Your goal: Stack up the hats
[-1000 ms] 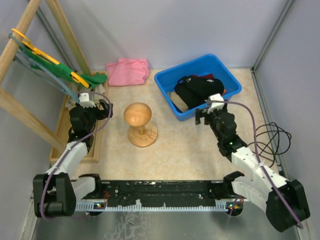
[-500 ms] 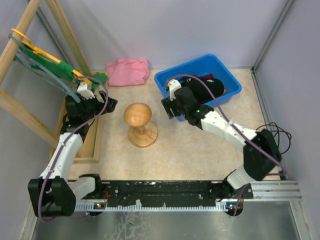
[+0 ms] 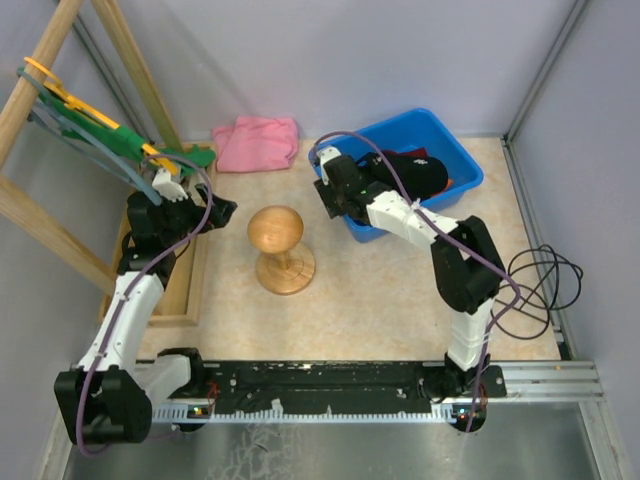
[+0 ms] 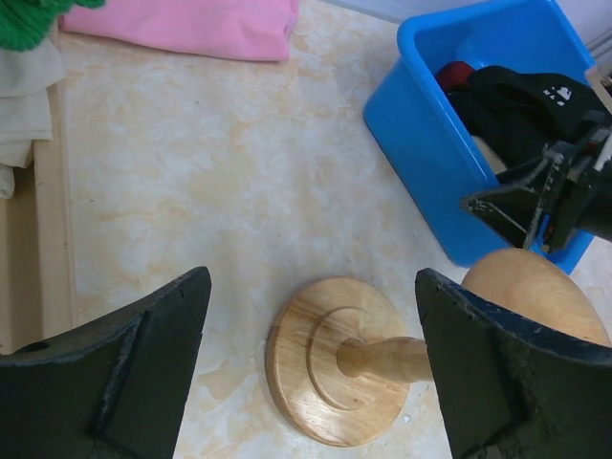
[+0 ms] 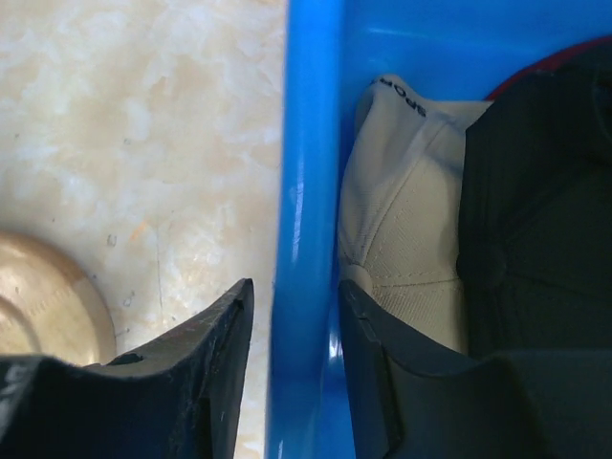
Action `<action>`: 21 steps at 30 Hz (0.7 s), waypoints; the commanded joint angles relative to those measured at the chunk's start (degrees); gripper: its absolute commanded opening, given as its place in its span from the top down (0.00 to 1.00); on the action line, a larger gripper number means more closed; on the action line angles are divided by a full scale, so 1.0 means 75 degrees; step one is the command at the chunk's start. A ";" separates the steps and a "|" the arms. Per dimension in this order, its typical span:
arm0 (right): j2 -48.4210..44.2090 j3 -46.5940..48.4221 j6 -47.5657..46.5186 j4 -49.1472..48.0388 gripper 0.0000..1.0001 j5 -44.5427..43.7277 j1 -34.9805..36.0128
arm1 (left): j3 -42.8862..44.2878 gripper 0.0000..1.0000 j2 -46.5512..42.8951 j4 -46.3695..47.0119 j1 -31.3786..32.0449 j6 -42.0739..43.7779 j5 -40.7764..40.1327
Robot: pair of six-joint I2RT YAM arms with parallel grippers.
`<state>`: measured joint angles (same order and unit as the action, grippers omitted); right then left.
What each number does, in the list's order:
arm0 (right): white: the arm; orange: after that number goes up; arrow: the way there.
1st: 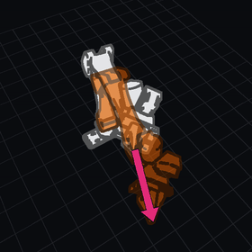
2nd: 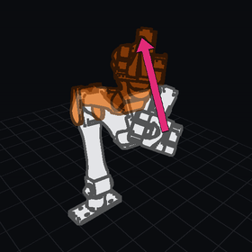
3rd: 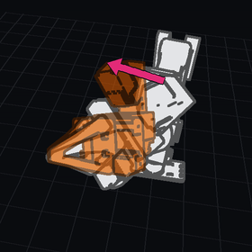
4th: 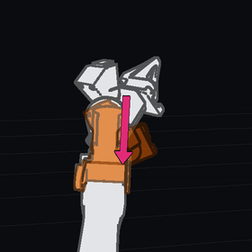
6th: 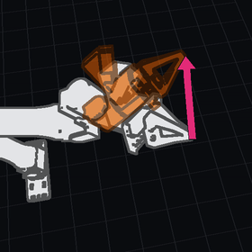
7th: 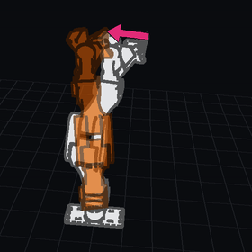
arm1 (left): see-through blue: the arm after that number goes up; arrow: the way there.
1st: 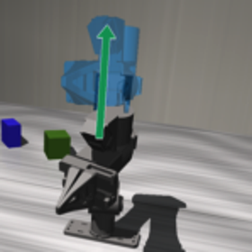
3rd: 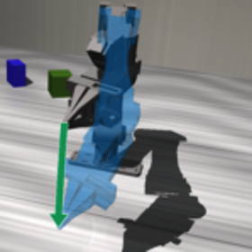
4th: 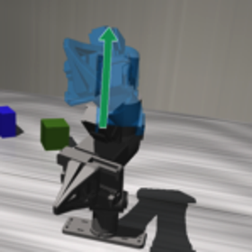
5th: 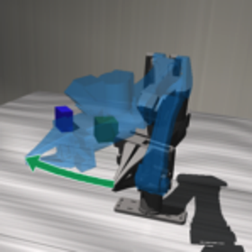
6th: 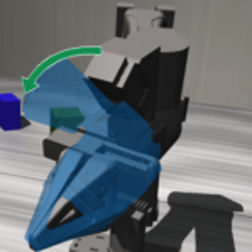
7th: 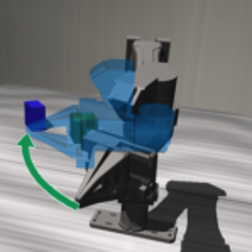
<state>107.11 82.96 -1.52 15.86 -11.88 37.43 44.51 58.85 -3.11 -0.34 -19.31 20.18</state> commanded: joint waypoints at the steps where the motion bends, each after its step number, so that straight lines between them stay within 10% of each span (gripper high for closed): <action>1: 0.0314 0.0870 0.0581 0.0566 0.62 0.0357 -0.0549 | -0.0269 0.10 -0.0209 0.0119 0.0040 -0.0174 0.0371; 9: 0.0836 0.1858 0.0994 0.1034 0.98 0.0589 -0.1656 | -0.1002 0.01 -0.0293 0.0756 0.0055 -0.0487 0.0846; 21: 0.3430 0.6628 0.2911 0.2088 1.00 0.1818 -0.2869 | -0.0850 0.01 -0.0017 0.0389 0.0452 -0.0640 0.0439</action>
<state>128.62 119.83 11.75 31.53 -4.67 16.32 37.01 59.51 -0.51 1.91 -21.69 26.11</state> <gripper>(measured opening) 0.233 0.989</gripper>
